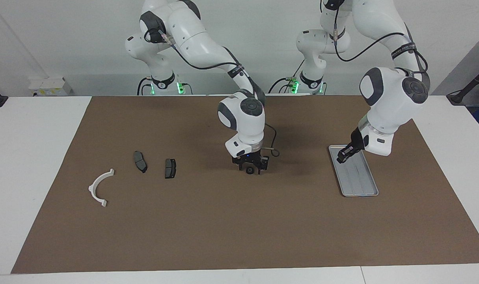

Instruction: Place bearing gear from tray to pile

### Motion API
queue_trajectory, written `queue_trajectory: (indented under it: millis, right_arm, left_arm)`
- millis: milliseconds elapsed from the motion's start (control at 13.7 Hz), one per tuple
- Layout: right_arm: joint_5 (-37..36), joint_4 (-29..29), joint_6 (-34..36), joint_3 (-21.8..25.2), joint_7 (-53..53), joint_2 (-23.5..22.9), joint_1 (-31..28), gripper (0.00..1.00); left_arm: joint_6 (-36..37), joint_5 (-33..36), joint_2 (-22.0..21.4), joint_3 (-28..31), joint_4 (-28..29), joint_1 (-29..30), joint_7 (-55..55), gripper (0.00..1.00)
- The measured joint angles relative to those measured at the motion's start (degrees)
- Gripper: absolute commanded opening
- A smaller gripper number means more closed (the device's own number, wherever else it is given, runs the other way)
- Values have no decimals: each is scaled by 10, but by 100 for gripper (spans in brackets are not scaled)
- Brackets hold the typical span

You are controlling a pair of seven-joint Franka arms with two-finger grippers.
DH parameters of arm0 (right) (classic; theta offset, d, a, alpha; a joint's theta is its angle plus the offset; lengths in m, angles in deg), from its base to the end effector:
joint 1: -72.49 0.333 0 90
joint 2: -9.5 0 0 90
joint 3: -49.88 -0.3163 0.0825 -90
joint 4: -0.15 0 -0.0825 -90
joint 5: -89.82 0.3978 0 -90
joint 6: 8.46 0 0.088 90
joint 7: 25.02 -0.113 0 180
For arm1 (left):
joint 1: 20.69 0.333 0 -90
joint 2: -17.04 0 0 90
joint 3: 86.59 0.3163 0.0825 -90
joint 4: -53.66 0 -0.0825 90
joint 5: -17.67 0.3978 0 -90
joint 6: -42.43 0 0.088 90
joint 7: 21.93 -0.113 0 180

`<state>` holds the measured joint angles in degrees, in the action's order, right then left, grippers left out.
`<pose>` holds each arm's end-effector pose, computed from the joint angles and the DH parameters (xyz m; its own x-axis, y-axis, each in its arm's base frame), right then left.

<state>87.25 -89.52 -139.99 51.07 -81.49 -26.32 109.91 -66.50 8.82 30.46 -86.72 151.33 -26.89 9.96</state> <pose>0.5828 0.4282 0.2744 0.9435 -0.3165 0.0982 -0.3119 -0.9482 -0.0602 0.6333 -0.0823 0.4400 0.8752 0.4707 -0.1112 0.4812 -0.8709 0.1005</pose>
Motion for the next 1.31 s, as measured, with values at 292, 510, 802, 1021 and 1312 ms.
queue_trajectory:
  millis: [292, 510, 802, 1021, 1312]
  right_arm:
    - [0, 0, -1, 0, 0, 0, 0, 35]
    - [0, 0, -1, 0, 0, 1, 0, 4]
    - [0, 0, 0, 0, 13, 1, -1, 0]
    - [0, 6, 16, 3, 39, 1, -13, 0]
    - [0, 35, 41, 7, 98, 7, -54, 0]
  left_arm:
    - [19, -2, 0, 6, -20, 0, 42, 0]
    - [17, -2, 0, 1, -20, -10, 72, 0]
    - [16, -2, 0, -1, -20, -21, 81, 0]
    - [12, -2, 0, -2, -20, -35, 96, 0]
    - [-25, -3, 0, -5, -8, -56, 127, 0]
